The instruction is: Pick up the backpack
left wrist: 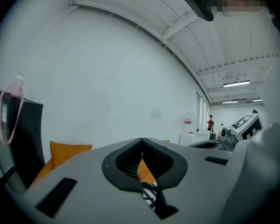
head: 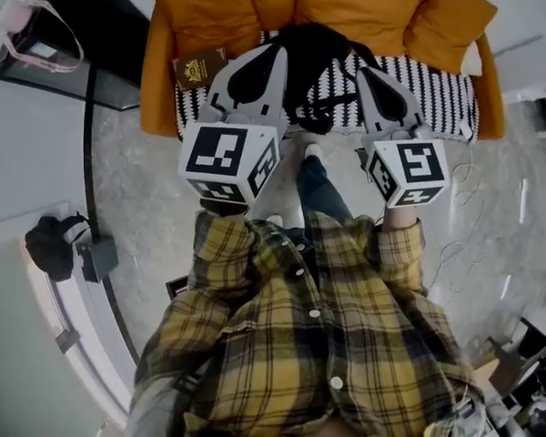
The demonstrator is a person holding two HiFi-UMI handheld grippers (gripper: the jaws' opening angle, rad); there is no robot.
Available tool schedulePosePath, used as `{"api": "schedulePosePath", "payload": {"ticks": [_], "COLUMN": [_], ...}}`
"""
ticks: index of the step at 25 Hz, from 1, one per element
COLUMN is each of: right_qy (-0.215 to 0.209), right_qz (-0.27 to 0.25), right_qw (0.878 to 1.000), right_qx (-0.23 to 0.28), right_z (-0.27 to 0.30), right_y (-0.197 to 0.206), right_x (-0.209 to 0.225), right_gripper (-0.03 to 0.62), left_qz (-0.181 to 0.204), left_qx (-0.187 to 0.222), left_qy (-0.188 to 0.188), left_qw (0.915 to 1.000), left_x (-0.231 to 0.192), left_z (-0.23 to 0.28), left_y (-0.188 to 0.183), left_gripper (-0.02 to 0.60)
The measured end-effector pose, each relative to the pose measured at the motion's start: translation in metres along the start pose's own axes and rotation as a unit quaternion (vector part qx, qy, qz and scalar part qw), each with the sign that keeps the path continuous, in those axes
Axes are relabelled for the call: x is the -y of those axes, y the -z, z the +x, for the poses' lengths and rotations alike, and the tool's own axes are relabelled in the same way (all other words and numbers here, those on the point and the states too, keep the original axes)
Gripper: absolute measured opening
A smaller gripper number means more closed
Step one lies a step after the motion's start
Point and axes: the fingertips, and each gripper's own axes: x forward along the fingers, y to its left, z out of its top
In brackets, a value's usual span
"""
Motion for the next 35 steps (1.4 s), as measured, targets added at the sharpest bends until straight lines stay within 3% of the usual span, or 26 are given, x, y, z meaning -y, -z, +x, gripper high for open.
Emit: {"api": "schedulePosePath", "payload": {"ticks": [8, 15, 29, 35], "right_qy": [-0.037, -0.058, -0.088, -0.091], "right_qz": [0.002, 0.007, 0.012, 0.001], "right_qw": [0.999, 0.998, 0.994, 0.991], "right_qx": [-0.009, -0.021, -0.069, -0.095], "right_z": [0.075, 0.118, 0.179, 0.212], "right_y": [-0.013, -0.007, 0.027, 0.051], "right_x": [0.081, 0.132, 0.142, 0.138], "right_gripper": [0.015, 0.015, 0.015, 0.017], "left_qz": [-0.006, -0.008, -0.025, -0.041], "left_qx": [-0.017, -0.029, -0.058, -0.097], "left_qy": [-0.031, -0.058, -0.107, -0.115], "left_qw": [0.9994, 0.9978, 0.9923, 0.9878], "left_x": [-0.015, -0.029, -0.078, -0.111], "left_z": [0.106, 0.166, 0.177, 0.178], "left_y": [-0.008, -0.004, 0.020, 0.055], "left_gripper": [0.017, 0.017, 0.017, 0.017]}}
